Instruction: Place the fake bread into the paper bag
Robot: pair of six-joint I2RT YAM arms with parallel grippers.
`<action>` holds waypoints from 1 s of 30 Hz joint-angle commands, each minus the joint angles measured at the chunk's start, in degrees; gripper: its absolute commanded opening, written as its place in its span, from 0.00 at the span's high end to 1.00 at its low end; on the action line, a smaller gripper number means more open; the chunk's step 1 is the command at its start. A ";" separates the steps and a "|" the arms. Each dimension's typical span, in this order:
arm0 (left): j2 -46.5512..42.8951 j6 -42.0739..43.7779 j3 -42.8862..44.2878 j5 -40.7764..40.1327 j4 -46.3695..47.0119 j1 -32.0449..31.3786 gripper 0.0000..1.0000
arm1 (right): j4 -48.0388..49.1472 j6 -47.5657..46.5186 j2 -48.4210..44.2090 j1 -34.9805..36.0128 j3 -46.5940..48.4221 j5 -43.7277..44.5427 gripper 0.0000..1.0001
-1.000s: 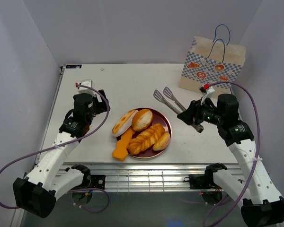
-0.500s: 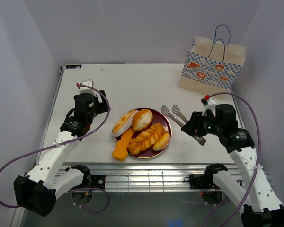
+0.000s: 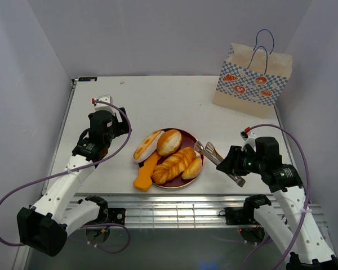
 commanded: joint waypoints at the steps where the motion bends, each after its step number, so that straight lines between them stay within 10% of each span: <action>1: 0.21 0.00 2.42 0.14 -0.13 -0.25 0.02 | -1.51 -0.36 -0.59 0.28 -1.26 -2.02 0.45; 30: 0.56 -0.17 2.86 1.19 -0.49 -0.25 0.02 | 0.68 -0.62 0.37 1.69 -7.42 -4.66 0.50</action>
